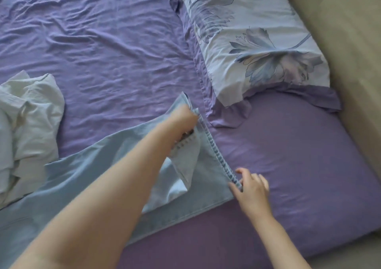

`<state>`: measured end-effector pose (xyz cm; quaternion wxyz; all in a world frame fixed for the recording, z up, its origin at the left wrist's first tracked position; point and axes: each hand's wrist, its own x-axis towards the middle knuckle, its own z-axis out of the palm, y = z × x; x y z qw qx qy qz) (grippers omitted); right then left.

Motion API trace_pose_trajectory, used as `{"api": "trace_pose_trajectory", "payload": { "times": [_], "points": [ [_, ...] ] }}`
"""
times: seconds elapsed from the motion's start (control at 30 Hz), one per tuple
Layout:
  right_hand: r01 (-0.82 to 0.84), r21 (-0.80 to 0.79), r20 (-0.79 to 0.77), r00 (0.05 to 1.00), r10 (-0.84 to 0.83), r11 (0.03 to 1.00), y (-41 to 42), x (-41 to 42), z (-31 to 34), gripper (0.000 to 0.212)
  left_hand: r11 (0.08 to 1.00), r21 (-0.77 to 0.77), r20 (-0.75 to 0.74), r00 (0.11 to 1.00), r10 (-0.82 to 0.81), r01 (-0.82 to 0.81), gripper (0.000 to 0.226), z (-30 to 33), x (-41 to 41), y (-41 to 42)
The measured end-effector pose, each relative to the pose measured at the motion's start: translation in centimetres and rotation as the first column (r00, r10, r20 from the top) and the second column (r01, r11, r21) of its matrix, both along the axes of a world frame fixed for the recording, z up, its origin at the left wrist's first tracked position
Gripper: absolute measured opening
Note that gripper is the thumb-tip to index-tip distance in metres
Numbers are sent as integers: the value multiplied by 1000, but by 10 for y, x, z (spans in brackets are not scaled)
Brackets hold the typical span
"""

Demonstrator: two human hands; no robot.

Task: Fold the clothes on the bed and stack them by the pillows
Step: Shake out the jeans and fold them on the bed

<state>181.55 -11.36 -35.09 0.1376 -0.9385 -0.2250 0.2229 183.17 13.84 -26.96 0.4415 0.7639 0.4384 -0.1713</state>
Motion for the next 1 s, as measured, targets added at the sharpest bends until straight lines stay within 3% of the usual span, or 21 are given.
{"api": "trace_pose_trajectory", "payload": {
  "times": [0.07, 0.17, 0.23, 0.4, 0.47, 0.53, 0.67, 0.8, 0.9, 1.0],
  "points": [
    [-38, -78, -7, 999, 37, 996, -6, -3, -10, 42, 996, -86, 24, 999, 34, -31, 20, -27, -3, -34],
    [-51, -67, 2, 999, 52, 996, -8, -2, -19, 40, 909, -378, 22, 980, 198, -176, 56, -68, -20, -77],
    [-71, -76, -8, 997, 71, 995, -6, 0, -21, 44, 914, -382, 43, 985, 168, -139, 62, -89, -33, -92],
    [-189, 46, 33, 982, 188, 981, 1, -5, -13, 65, 997, 38, 155, 986, -68, 63, 51, -104, -103, -95],
    [-304, 84, 147, 946, 290, 949, 1, -11, -13, 64, 958, 222, 118, 970, -214, 184, 45, -102, -137, -97],
    [-463, 39, 294, 852, 433, 886, -1, -15, -13, 43, 869, 372, 4, 936, -353, 326, 42, -100, -168, -99],
    [-649, -48, 343, 703, 623, 759, -2, -12, -14, 35, 851, 342, -150, 917, -369, 398, 49, -99, -227, -98],
    [-673, -55, 359, 676, 643, 738, -2, -2, -11, 34, 840, 448, -97, 951, -295, 306, 57, -92, -270, -90],
    [-684, -113, 366, 645, 670, 721, -7, -5, -11, 36, 805, 520, -150, 959, -242, 285, 51, -87, -290, -87],
    [-678, -143, 391, 631, 670, 721, -6, -10, -11, 22, 811, 531, -121, 969, -214, 245, 45, -88, -303, -83]
  ]
}}
